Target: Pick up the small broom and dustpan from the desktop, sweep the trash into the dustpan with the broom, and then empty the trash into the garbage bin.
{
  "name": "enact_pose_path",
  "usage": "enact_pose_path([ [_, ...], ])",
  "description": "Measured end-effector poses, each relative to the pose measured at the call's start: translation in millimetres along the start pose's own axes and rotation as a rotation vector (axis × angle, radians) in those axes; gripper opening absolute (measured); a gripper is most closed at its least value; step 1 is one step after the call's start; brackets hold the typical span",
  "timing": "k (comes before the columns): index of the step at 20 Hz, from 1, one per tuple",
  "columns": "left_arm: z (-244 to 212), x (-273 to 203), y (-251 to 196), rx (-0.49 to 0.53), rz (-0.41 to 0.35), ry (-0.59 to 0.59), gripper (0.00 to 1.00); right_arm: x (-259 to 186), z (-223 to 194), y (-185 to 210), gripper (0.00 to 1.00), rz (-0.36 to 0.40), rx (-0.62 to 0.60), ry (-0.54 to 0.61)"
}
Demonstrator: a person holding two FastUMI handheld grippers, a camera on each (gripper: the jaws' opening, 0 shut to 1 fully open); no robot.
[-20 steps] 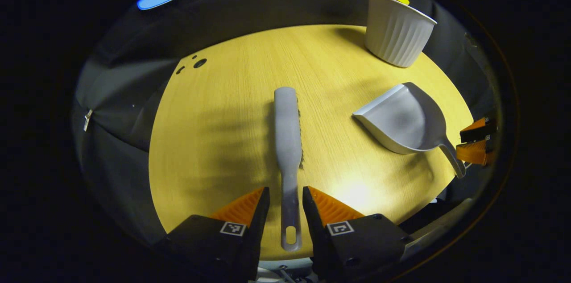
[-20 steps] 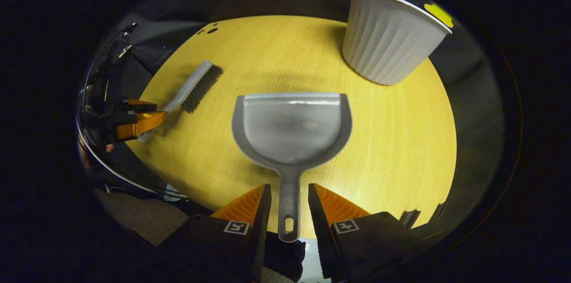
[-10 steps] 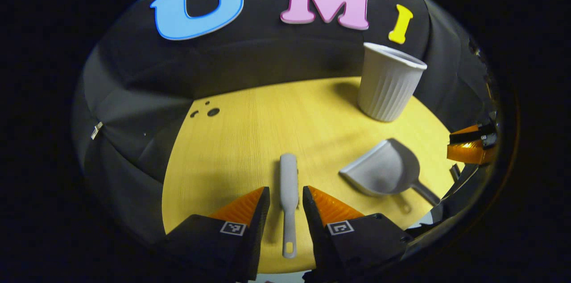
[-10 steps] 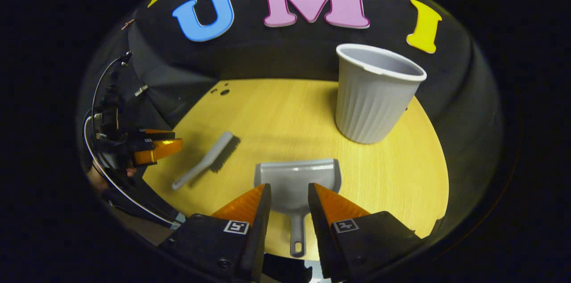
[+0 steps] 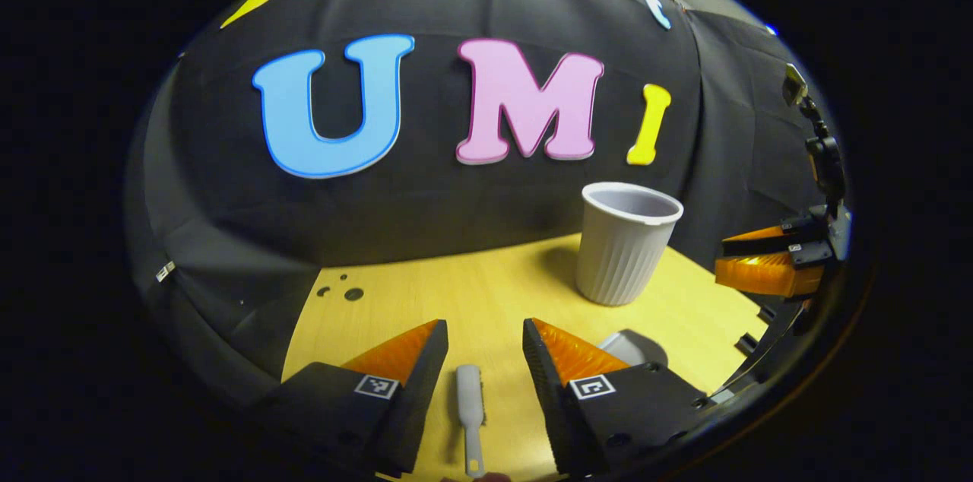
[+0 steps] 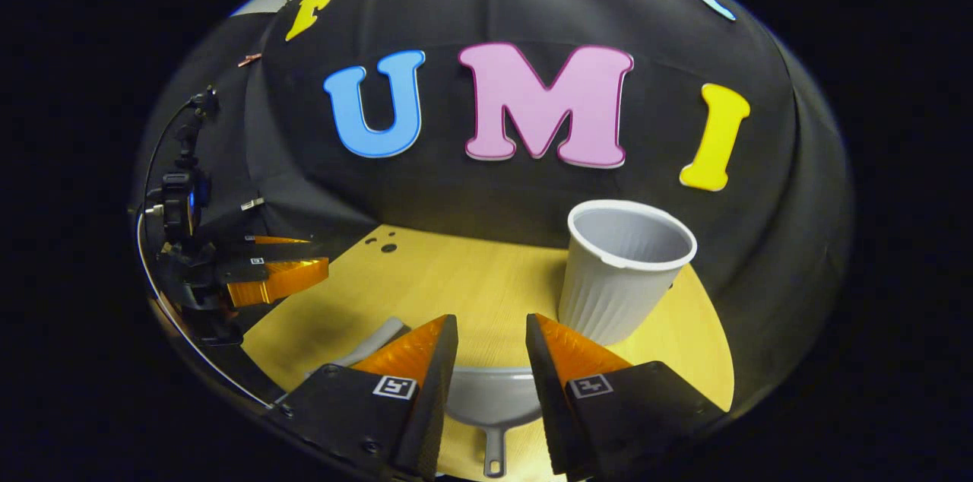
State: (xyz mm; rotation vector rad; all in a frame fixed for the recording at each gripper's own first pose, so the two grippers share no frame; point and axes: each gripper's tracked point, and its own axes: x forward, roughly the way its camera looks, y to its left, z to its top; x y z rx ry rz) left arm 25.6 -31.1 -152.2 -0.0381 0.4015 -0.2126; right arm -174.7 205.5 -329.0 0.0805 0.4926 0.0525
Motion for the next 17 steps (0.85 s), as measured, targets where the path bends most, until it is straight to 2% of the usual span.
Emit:
enact_pose_path([
  [3, 19.3, -4.3, -0.6, 0.023, 0.011, -0.064, 0.71, -7.4, 12.1, -2.9, 0.58, -0.009, -0.013, -0.047],
  [5, 23.5, -1.9, -5.8, 0.047, -0.003, -0.08, 0.73, -6.0, 20.8, -1.2, 0.66, -0.016, -0.016, -0.057],
  [7, 26.9, -2.0, -12.2, 0.027, -0.027, -0.097, 0.74, -1.8, 22.2, 4.3, 0.68, -0.023, -0.01, -0.069],
  [11, 17.7, 4.4, -5.8, -0.023, -0.018, -0.065, 0.78, -0.5, 17.2, 6.6, 0.71, -0.024, -0.016, -0.065],
  [17, 14.5, 9.0, 6.2, -0.025, -0.007, -0.046, 0.78, 4.9, 17.1, 12.5, 0.76, -0.021, -0.002, -0.046],
])
